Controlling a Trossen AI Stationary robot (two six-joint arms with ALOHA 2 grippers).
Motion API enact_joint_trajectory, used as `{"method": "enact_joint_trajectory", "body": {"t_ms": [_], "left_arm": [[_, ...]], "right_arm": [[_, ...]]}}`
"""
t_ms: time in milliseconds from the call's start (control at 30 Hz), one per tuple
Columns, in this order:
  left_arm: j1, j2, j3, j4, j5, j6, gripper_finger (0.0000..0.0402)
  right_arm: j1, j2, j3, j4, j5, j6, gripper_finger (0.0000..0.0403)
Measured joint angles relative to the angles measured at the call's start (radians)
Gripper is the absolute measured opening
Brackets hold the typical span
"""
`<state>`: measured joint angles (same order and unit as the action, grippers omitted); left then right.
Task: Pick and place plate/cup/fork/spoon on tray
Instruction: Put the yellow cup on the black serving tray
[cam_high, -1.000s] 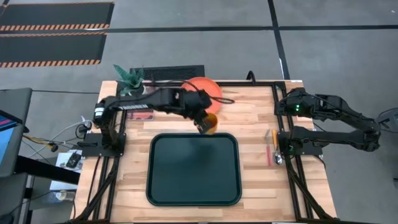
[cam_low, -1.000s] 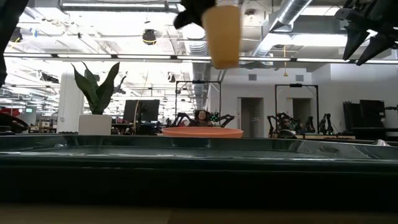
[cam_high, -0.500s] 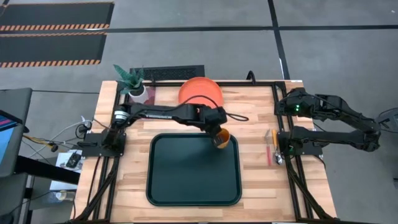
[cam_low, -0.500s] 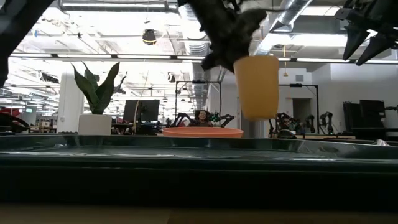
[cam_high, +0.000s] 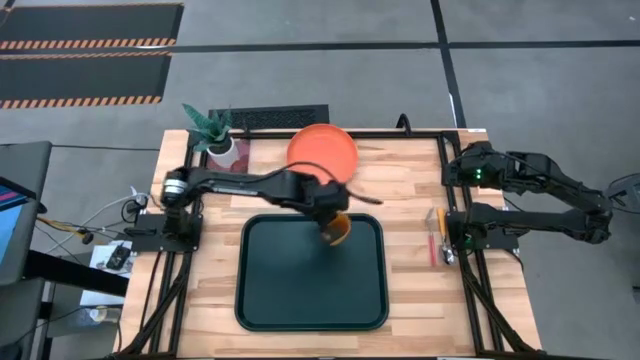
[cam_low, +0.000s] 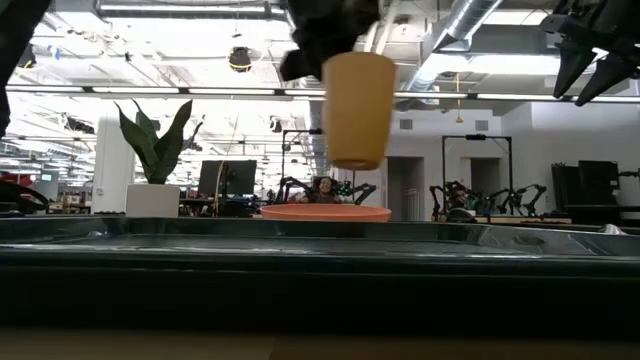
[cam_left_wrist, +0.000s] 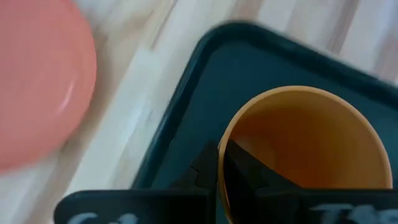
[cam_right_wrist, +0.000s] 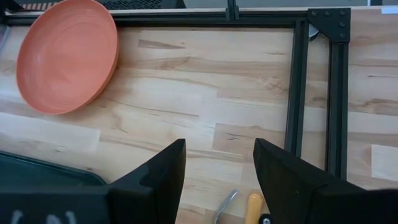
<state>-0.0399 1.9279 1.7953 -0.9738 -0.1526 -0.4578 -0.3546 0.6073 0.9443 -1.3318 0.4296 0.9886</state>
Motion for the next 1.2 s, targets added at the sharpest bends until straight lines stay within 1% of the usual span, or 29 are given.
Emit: {"method": "enact_joint_trajectory", "body": {"t_ms": [100,200,300,400,467,533,633,867,1033,1200], "left_arm": [[-0.03,-0.125,-0.169,0.022,-0.057,-0.119,0.0],[-0.063,-0.287,-0.376,0.083,-0.112,-0.281,0.0],[-0.1,-0.415,-0.568,0.137,-0.182,-0.436,0.0],[-0.13,-0.527,-0.707,0.134,-0.245,-0.587,0.0],[-0.144,-0.572,-0.777,0.129,-0.278,-0.646,0.0],[-0.151,-0.606,-0.828,0.123,-0.291,-0.683,0.0],[-0.153,-0.622,-0.866,0.114,-0.274,-0.711,0.0],[-0.162,-0.625,-0.919,0.087,-0.279,-0.72,0.0],[-0.162,-0.624,-0.965,0.091,-0.269,-0.769,0.0],[-0.162,-0.625,-0.968,0.099,-0.272,-0.778,0.0]], "right_arm": [[0.001,0.0,0.0,0.0,0.002,-0.002,0.0214],[0.001,0.0,0.0,0.0,0.003,-0.004,0.0214],[0.001,0.0,0.0,0.0,0.004,-0.018,0.0214],[0.001,0.0,0.0,0.005,0.004,-0.018,0.0214],[0.001,0.0,0.0,0.008,0.004,-0.018,0.0214],[0.0,0.0,0.0,0.008,0.005,-0.018,0.0214],[0.0,0.0,0.0,0.008,0.005,-0.013,0.0214],[0.0,0.0,0.0,0.008,0.006,-0.002,0.0214],[0.0,0.0,0.0,0.008,0.006,-0.002,0.0214],[0.0,0.0,0.0,0.008,0.006,-0.002,0.0214]]}}
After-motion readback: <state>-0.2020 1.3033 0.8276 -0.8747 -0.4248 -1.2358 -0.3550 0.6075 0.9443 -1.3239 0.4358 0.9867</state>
